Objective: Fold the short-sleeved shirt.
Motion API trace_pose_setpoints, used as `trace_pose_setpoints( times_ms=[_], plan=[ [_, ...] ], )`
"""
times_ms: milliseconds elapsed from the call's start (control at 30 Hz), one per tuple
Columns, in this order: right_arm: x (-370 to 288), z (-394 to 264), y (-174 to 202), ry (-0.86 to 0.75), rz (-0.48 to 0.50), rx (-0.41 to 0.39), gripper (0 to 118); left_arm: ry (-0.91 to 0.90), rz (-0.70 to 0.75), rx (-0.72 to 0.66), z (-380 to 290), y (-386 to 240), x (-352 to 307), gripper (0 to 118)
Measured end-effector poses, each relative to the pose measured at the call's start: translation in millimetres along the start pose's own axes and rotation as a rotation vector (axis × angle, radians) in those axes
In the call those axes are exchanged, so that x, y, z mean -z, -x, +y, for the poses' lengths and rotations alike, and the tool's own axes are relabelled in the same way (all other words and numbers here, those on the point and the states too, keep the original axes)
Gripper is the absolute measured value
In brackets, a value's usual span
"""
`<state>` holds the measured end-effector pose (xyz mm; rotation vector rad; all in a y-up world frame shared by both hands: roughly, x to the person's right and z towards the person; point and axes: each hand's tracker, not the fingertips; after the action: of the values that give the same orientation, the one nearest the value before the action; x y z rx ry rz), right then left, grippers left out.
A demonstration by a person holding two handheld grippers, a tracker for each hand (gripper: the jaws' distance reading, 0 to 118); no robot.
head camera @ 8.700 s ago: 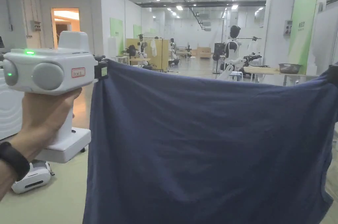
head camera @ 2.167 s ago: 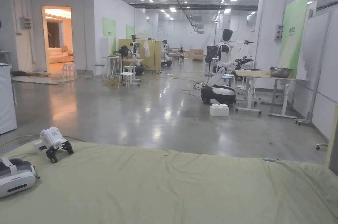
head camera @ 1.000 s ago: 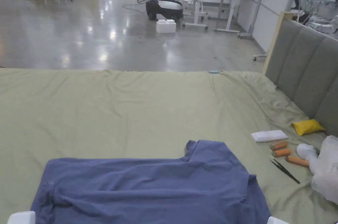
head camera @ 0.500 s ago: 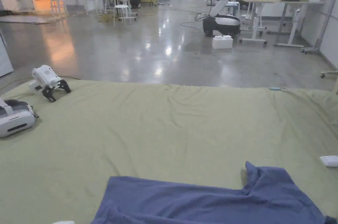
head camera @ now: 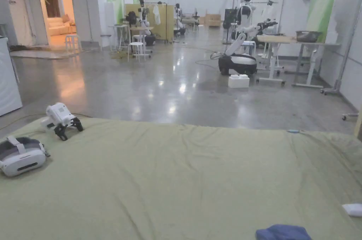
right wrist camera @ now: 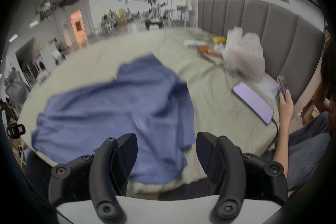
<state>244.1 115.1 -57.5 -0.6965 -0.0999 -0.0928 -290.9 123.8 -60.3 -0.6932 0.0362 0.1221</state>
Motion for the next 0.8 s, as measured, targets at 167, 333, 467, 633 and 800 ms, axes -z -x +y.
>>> trace_pose_setpoints(
  times_ms=[167, 333, 467, 633, 800],
  plan=[
    [-82.1, 62.7, 23.1, -0.37, 0.156, 0.008, 71, -0.503, -0.054, 0.095, 69.1, -42.7, -104.1, 96],
    [-133.3, 95.5, 53.2, -0.581, 0.252, -0.069, 70, -0.738, -0.035, 0.169, 93.8, -77.9, -162.4, 96],
    [-157.1, 104.7, 72.6, -0.647, 0.269, -0.139, 42, -0.777, -0.067, 0.188, 95.6, -91.2, -189.4, 56],
    [-173.6, 104.6, 83.5, -0.686, 0.274, -0.147, 0, -0.806, -0.062, 0.217, 87.1, -97.8, -204.0, 0],
    [-171.7, 105.2, 89.1, -0.684, 0.288, -0.159, 0, -0.754, -0.062, 0.23, 86.4, -98.8, -203.0, 0]
  ],
)
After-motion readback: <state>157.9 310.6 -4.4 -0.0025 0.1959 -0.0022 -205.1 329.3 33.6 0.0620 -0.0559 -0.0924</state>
